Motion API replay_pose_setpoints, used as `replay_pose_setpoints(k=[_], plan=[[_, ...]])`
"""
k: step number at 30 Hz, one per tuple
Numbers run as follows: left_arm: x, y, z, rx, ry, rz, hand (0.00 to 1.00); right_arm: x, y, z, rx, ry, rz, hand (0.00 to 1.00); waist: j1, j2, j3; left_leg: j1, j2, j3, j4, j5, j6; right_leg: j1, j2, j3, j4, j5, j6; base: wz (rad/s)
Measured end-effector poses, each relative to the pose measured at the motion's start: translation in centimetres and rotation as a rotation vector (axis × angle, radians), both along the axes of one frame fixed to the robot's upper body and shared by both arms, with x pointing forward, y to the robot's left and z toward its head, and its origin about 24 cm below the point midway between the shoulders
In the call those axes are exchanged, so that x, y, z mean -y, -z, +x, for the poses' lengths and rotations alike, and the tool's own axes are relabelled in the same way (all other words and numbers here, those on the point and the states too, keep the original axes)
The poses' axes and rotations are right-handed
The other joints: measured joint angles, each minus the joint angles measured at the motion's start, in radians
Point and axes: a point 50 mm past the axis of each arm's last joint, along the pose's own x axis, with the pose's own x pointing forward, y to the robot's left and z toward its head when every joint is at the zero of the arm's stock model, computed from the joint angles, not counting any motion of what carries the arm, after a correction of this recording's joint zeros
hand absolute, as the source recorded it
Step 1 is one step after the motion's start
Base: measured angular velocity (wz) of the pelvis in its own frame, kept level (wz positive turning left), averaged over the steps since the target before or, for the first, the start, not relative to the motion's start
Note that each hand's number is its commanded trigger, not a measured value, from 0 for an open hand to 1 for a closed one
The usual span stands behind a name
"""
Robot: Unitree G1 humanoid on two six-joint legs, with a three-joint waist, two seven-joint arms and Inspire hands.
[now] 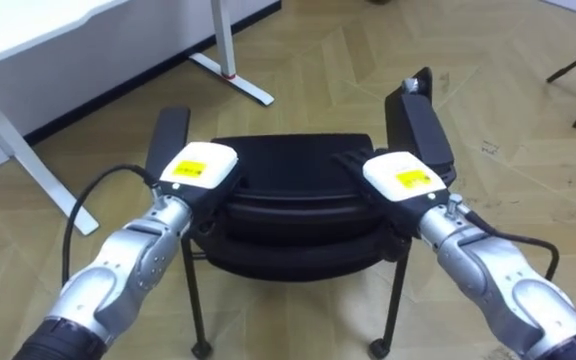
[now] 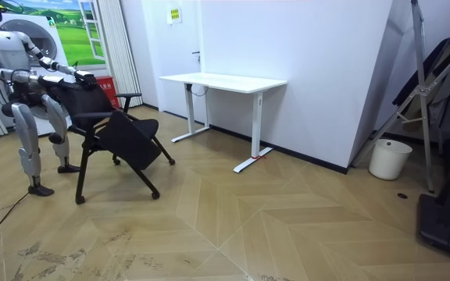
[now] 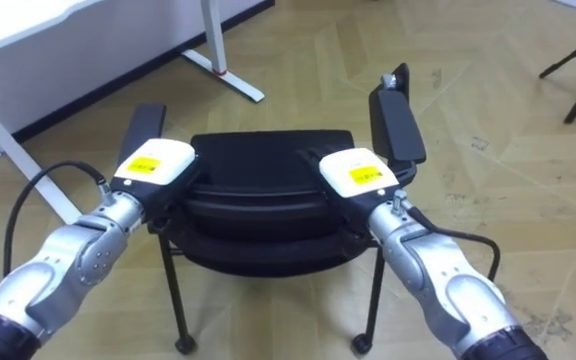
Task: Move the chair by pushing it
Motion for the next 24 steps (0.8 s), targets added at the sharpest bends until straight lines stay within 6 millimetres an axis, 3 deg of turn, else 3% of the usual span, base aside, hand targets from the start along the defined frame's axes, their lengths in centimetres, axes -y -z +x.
replay_pose_setpoints(k=[1, 12, 15, 20, 24], plan=[[0.03, 0.00, 0.00, 0.000, 0.000, -0.001, 1.00, 0.02, 0.01, -0.03, 0.007, 0.001, 0.002, 1.00, 0.000, 0.002, 0.0005, 0.000, 0.000, 0.000, 0.000, 0.000, 0.000, 0.000, 0.000, 0.001, 0.000, 0.000, 0.000, 0.00], [0.29, 0.13, -0.26, -0.002, -0.001, -0.010, 1.00, 0.09, 0.05, 0.03, 0.014, 0.023, 0.013, 1.00, -0.003, 0.003, 0.0002, 0.000, 0.000, -0.001, -0.001, 0.000, 0.000, 0.000, 0.000, 0.000, -0.001, 0.000, 0.000, 0.00], [0.54, 0.20, -0.47, -0.003, 0.008, -0.018, 1.00, -0.19, 0.03, 0.86, 0.013, 0.070, 0.050, 1.00, 0.000, 0.005, -0.0017, 0.001, -0.001, -0.005, -0.001, 0.000, 0.000, 0.003, 0.000, -0.002, -0.001, 0.000, 0.000, 0.04], [0.43, 0.20, -0.55, 0.000, 0.009, -0.015, 1.00, -0.22, 0.39, 0.74, 0.022, 0.061, 0.040, 1.00, 0.000, -0.003, -0.0032, 0.004, -0.001, -0.009, -0.002, 0.000, 0.000, 0.008, 0.000, -0.005, -0.002, -0.001, 0.001, 0.02], [0.33, 0.02, -0.52, 0.011, 0.013, -0.009, 1.00, -0.23, 0.45, 0.76, 0.030, 0.057, 0.045, 1.00, 0.001, -0.013, 0.0003, 0.001, -0.001, -0.009, -0.002, 0.000, 0.000, 0.006, 0.000, -0.006, -0.002, -0.001, 0.001, 0.00]])
